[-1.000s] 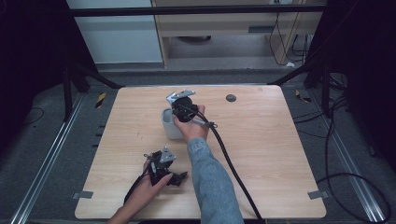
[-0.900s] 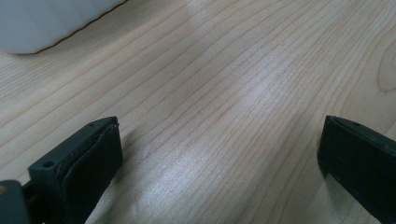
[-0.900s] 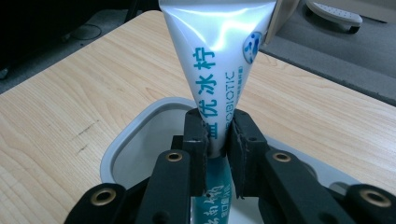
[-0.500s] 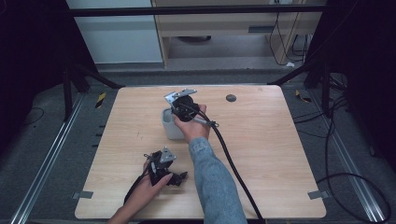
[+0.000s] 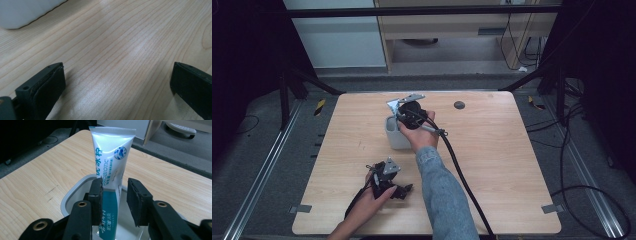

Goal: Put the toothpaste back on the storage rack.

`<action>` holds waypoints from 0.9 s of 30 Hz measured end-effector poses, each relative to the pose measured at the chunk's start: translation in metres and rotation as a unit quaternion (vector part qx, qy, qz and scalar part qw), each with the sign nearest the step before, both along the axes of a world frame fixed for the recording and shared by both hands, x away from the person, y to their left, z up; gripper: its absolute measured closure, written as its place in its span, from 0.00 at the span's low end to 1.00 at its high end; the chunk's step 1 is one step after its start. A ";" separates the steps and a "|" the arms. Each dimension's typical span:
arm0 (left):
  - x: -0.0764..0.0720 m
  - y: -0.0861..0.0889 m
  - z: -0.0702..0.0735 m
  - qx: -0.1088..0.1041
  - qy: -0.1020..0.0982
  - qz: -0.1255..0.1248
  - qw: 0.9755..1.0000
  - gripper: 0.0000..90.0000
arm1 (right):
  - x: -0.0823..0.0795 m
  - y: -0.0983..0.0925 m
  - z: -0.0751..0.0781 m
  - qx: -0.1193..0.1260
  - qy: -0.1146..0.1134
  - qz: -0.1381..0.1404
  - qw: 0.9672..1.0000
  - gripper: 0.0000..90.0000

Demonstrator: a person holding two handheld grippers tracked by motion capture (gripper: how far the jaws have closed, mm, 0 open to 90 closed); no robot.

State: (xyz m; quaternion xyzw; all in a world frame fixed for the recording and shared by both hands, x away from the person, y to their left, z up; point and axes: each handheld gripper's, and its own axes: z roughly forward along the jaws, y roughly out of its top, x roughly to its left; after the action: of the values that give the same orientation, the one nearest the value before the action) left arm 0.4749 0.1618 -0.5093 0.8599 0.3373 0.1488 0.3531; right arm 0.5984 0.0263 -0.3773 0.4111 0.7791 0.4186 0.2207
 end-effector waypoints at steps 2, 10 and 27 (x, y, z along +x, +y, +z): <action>0.000 0.000 0.000 -0.001 0.000 -0.002 1.000 0.00 | 0.000 0.000 0.001 -0.001 0.002 -0.001 1.000 0.71; -0.001 0.000 0.000 0.000 0.000 -0.002 1.000 0.00 | -0.001 -0.012 0.010 -0.004 0.001 -0.006 1.000 0.68; 0.000 0.001 0.000 0.000 0.000 -0.005 1.000 0.00 | -0.003 -0.051 0.029 0.001 0.023 -0.026 0.999 0.35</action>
State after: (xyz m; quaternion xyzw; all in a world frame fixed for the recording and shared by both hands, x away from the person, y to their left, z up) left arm 0.4747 0.1624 -0.5092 0.8615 0.3334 0.1468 0.3538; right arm 0.5949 -0.0249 -0.3481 0.4412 0.7721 0.4044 0.2135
